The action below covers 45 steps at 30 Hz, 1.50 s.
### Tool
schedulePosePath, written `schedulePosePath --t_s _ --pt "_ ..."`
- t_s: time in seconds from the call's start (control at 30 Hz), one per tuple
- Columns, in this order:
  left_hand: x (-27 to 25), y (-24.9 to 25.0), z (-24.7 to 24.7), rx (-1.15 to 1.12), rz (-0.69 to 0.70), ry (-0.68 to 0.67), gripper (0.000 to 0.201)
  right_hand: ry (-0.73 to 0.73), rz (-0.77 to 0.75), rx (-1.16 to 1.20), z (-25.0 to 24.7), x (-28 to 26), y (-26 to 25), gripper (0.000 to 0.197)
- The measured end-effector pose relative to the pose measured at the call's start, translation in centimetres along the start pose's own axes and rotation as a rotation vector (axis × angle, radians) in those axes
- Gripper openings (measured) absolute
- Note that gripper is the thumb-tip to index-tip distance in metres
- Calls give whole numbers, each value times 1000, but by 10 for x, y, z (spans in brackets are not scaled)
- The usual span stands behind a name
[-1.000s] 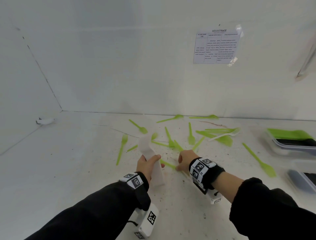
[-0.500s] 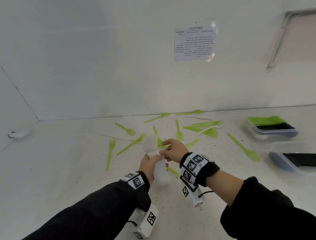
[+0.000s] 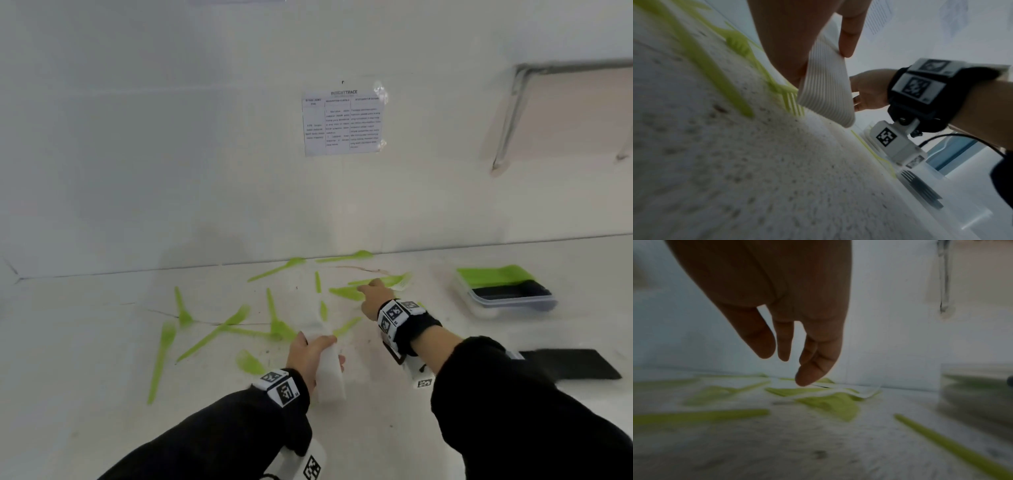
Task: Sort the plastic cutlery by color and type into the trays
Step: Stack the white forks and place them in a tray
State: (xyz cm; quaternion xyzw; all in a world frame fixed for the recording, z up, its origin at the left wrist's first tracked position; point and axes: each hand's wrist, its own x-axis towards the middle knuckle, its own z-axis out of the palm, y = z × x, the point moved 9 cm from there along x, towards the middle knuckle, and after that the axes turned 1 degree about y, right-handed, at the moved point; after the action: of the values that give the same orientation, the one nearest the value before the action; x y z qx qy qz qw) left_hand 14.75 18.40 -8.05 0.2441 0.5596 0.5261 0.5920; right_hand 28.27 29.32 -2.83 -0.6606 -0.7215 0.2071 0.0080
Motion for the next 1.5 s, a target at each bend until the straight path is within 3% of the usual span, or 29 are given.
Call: schedulePosePath --t_s 0.1,0.2,0.3,0.47,0.57,0.67,0.77,0.9,1.0,1.2,1.5 --pt "6 -7 12 -6 -26 17 16 -43 36 -122 5 25 23 43" --pt "10 -9 16 -8 -24 54 16 -16 23 -69 3 39 31 35" --pt "11 -13 16 -14 -23 98 17 -6 -1 -82 2 44 34 39" --pt "1 -22 15 -34 -21 139 19 34 31 -20 0 41 42 12" --pt "-6 -21 16 -30 -1 144 17 72 100 41 -12 39 52 40" --pt "-11 -19 15 -14 18 149 18 69 156 177 -21 32 61 38" --pt "-15 -15 15 2 38 140 17 106 93 317 -34 14 54 12" --pt "-23 -6 18 -52 62 141 10 169 -134 467 -29 -37 22 18" --pt "-28 -5 18 -91 65 156 11 86 -243 495 1 -77 0 13" --pt "-42 -13 18 -49 64 150 9 83 -336 483 29 -118 -11 19" --pt "-63 -26 44 -35 27 56 8 204 -285 557 6 -142 24 15"
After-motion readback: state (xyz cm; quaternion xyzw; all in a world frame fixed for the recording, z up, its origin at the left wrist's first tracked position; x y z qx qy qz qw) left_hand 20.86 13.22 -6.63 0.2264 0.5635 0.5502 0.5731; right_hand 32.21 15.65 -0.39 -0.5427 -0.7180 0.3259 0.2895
